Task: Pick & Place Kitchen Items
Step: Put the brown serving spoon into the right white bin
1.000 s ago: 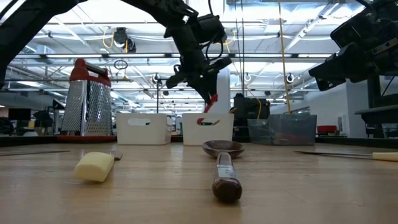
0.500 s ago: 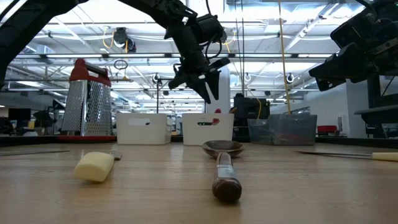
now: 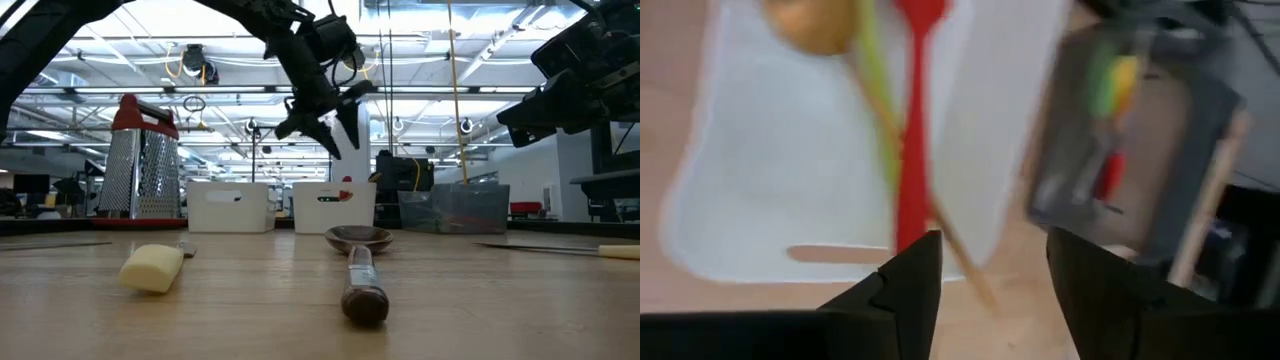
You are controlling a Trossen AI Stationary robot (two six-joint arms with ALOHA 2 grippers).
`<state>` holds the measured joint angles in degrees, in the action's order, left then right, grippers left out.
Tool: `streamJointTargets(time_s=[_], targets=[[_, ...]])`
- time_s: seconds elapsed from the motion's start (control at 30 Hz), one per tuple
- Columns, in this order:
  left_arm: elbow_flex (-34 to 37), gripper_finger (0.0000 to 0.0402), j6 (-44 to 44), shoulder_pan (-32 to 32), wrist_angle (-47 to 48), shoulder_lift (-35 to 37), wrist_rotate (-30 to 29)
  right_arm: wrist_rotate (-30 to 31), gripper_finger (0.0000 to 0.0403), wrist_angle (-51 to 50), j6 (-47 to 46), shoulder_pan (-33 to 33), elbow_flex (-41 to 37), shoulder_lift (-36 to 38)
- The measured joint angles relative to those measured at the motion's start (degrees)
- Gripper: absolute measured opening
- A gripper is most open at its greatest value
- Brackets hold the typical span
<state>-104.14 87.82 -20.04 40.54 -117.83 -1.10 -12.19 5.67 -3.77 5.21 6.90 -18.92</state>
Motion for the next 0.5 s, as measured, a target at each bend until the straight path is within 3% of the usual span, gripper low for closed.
streamJointTargets(time_s=[0.27,0.5], targets=[[0.0,0.0170,-12.1,2.9,-7.0,2.0,0.6,0.0,0.0000,-0.4,0.0,0.0,0.0,0.0],[0.0,0.0164,-19.9,9.5,-8.1,2.8,1.9,0.1,0.0000,-0.4,0.0,0.0,0.0,0.0]])
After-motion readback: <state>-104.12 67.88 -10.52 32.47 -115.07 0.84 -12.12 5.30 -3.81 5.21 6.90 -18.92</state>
